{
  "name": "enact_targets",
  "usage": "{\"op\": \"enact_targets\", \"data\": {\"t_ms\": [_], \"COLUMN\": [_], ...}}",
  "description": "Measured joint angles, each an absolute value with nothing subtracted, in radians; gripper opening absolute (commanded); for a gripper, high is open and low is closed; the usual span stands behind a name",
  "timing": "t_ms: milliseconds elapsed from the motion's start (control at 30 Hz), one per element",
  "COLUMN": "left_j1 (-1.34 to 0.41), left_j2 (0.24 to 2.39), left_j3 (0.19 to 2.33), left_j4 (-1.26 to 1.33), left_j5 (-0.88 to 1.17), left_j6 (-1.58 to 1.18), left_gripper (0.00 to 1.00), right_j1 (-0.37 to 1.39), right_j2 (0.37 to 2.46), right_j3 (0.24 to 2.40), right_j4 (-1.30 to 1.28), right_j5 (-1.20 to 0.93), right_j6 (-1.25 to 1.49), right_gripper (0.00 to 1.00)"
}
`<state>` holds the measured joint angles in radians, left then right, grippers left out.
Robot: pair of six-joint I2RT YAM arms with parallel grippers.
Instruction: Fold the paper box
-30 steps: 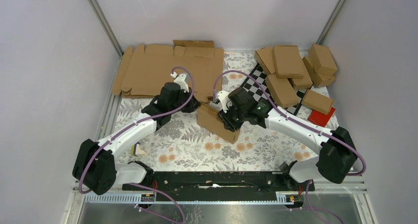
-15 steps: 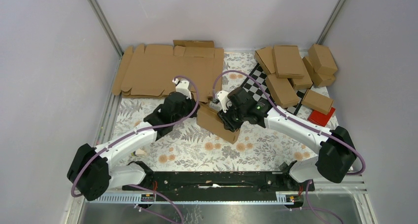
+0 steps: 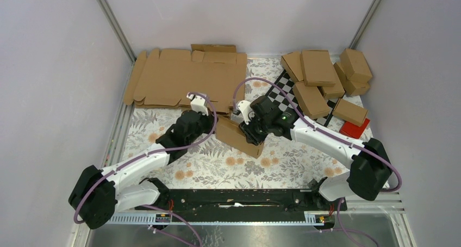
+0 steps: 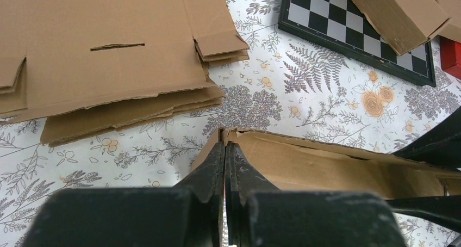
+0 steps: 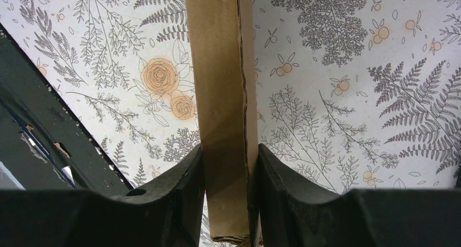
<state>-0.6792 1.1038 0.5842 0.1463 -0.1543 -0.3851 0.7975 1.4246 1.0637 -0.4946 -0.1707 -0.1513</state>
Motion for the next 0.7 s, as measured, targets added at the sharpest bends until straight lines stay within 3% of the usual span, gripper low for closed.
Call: {"op": "enact_targets", "data": {"t_ms": [200,400,700], "left_j1": [-0.682,-0.678,-0.652], "left_j2": [1.06,1.048,0.951], "left_j3": [0.532,0.527,0.598], "left_j4": [0.186,0.167,-0.076], "left_j5": [-0.16,-0.161,-0.125], "left_j6": [-0.364,-0.376,-0.49], "left_gripper": [0.08,0.42,0.8], "right_j1": [0.799,0.798,0.797], "right_j2": [1.427,1.428,1.442], "right_j3": [1.064,1.067,1.086], "right_j4": [-0.488,-0.492,-0.519], "right_j5": [-0.188,-0.193,-0.194], "right_j6": [-0.171,-0.177,-0.178], "right_gripper": [0.39,0.39,0.4]}}
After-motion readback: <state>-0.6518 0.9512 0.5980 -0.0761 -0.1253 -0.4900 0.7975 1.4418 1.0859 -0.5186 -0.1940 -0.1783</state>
